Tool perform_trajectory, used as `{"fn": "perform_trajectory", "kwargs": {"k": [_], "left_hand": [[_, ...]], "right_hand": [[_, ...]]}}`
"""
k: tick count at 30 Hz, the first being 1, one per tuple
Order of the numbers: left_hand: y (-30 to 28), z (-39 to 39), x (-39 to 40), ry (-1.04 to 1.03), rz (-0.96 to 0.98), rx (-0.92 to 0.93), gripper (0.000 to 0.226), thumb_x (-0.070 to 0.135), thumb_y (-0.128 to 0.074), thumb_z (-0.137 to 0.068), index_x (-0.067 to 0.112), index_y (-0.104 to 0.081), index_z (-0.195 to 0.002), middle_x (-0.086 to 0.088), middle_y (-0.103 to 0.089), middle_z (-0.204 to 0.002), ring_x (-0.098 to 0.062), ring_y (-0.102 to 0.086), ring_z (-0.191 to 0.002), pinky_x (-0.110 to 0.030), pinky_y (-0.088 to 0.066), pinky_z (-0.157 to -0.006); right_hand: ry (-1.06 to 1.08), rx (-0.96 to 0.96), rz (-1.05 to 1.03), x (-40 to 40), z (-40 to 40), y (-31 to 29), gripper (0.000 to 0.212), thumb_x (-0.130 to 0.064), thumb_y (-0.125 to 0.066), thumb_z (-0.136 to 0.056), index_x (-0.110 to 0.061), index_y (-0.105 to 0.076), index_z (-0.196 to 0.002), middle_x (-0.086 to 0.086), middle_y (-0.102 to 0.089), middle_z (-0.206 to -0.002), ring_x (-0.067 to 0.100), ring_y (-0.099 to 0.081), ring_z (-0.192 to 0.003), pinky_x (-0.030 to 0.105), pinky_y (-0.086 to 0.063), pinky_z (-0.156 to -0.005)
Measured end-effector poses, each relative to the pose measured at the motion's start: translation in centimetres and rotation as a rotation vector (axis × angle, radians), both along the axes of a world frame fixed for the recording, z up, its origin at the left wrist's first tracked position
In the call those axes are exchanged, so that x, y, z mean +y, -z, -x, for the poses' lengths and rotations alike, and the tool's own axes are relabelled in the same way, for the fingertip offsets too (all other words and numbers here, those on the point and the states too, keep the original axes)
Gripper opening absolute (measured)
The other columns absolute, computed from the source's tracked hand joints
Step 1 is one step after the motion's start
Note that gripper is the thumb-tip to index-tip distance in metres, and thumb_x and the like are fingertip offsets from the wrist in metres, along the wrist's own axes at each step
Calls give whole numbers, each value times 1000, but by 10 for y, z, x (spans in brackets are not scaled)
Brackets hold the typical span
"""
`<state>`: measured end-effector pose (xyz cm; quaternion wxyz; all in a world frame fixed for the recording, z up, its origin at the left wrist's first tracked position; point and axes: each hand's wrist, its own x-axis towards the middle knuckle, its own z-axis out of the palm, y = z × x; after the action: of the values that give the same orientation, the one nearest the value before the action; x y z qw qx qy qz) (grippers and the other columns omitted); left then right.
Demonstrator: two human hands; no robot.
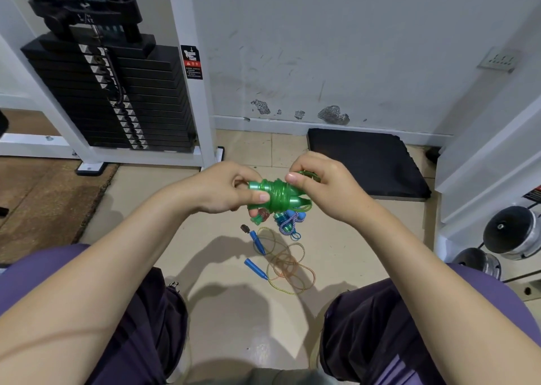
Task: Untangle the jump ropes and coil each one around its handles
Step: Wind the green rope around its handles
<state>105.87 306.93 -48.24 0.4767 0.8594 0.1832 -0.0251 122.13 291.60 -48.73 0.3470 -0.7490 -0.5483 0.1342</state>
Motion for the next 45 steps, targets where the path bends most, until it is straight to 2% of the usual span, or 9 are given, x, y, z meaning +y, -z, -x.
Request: {"fn": "perform_trajectory", "kwargs": {"k": [5,12,16,19,23,26,32,41,45], "left_hand": [[2,3,1,40,138,-72,17,22,-68,-92,5,-71,-94,-12,-75,-84,-14,-60,-66,-24,-50,-66],[1,8,9,161,326,139,49,48,-72,-78,7,-67,-106,-13,-75,-101,-25,-72,-86,-34,-54,-74],[7,3,-7,36,287,128,76,64,-69,-66,10,-60,-117,-10,-74,-107,-27,-74,-89,-34,-56,-67],[9,-2,-20,57,314,79,52,54,-71,-79,16,-64,-114,-8,-75,-100,-28,-73,-80,-30,-53,-57],[3,-2,-20,57,278,32,32,36,-74,-83,10,-68,-99,-17,-72,-84,-21,-59,-52,-24,-38,-46],[1,1,-18,25,234,-8,18,28,-75,-87,12,-67,-87,-15,-67,-74,-19,-50,-48,-21,-34,-44],[-3,-2,-23,-86,189,-95,35,55,-63,-82,22,-69,-69,5,-60,-57,-18,-46,-48,-19,-38,-45],[1,1,-14,-214,50,-209,35,38,-61,-95,26,-72,-65,-2,-59,-58,-21,-49,-50,-27,-42,-54],[5,1,-9,-237,53,-218,36,38,-61,-96,26,-71,-64,-6,-57,-59,-23,-49,-52,-28,-42,-55]], "right_hand": [[-2,293,14,0,6,-2,18,-24,-55,-99,-14,-55,-84,-3,-48,-67,7,-45,-56,22,-39,-51],[-93,287,-68,2,23,-7,15,-15,-59,-96,-19,-58,-81,3,-53,-69,-3,-50,-50,10,-40,-49],[-96,202,-68,4,25,-1,17,-21,-61,-96,-26,-59,-80,16,-58,-72,4,-45,-58,16,-38,-54],[-108,227,-49,3,27,1,13,-21,-61,-96,-19,-60,-83,17,-56,-70,6,-42,-59,18,-36,-55],[-103,323,-7,1,27,-2,15,-20,-60,-96,-14,-61,-82,-11,-49,-57,1,-41,-51,12,-33,-50],[-79,569,64,-2,16,-5,18,-22,-57,-97,-11,-57,-84,-4,-45,-54,8,-34,-44,17,-27,-42],[-75,730,85,-5,7,-5,16,-22,-54,-99,-10,-45,-94,-3,-35,-56,11,-25,-50,19,-20,-45],[39,760,35,-6,-2,-3,11,-12,-56,-98,-9,-61,-88,3,-60,-70,13,-43,-50,26,-32,-49],[17,764,40,-9,0,-5,25,-24,-54,-99,-3,-65,-92,8,-62,-74,17,-50,-53,26,-40,-51]]}}
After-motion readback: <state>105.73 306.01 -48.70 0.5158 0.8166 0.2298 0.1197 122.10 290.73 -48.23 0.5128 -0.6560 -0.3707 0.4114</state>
